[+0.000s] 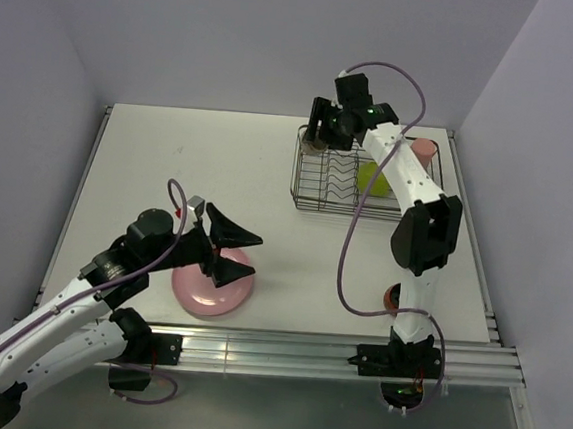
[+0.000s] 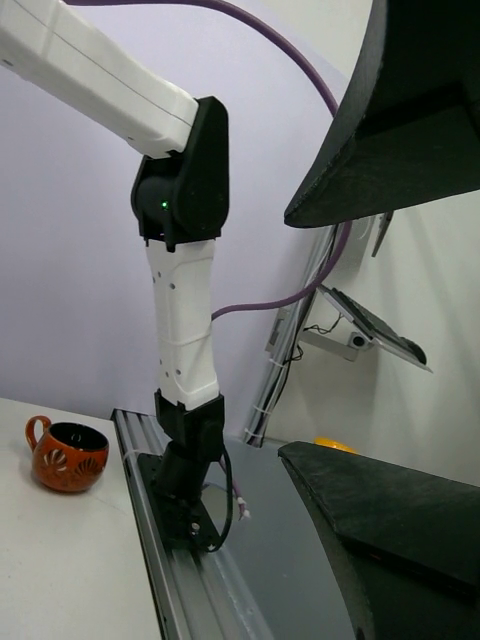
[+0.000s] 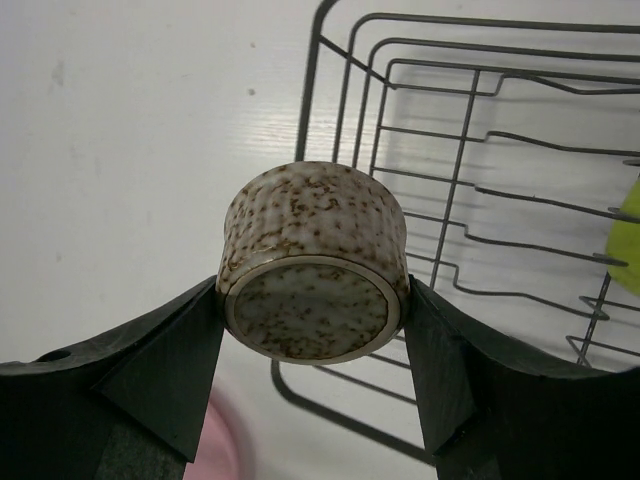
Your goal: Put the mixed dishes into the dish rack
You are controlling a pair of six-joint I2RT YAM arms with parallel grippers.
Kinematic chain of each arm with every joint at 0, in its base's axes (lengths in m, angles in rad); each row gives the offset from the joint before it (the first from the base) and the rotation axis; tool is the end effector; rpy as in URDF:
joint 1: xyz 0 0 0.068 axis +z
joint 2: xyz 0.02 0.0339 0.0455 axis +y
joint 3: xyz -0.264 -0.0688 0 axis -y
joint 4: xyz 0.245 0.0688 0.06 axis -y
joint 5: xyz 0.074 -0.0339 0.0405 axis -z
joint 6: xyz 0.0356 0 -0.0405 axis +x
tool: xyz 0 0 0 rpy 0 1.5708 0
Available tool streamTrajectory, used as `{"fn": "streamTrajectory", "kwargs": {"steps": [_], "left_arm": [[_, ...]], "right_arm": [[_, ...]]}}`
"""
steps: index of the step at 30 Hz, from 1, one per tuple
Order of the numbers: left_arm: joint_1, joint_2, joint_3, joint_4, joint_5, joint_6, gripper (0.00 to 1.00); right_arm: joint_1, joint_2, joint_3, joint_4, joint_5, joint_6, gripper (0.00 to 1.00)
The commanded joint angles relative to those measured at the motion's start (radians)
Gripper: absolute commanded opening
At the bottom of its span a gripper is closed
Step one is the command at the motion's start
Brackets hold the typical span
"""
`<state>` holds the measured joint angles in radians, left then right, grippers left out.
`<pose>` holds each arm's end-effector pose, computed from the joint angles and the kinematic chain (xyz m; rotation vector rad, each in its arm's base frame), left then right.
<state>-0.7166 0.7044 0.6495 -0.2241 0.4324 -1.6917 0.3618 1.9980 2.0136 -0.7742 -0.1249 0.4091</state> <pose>0.1176 -0.1222 0.3016 -0.7649 2.2816 -1.8575 0.4219 0.1644 0.3424 -0.0077 2.3830 0.5231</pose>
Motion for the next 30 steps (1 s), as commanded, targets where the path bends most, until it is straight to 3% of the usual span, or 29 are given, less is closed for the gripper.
{"fn": "streamTrajectory", "kwargs": {"steps": [1,14,30], "left_arm": [[0.000,-0.049,-0.028,-0.032,-0.046,-0.032,0.95],[0.000,-0.043,-0.057,0.042,-0.053,-0.057,0.95],[0.000,-0.100,-0.065,0.000,-0.070,-0.066,0.95]], "right_arm": [[0.016,0.060,0.088,-0.069,0.084,-0.024,0.00],[0.057,0.140,0.062,-0.100,0.176,-0.044,0.00],[0.094,0.186,0.037,-0.125,0.257,-0.036,0.00]]}}
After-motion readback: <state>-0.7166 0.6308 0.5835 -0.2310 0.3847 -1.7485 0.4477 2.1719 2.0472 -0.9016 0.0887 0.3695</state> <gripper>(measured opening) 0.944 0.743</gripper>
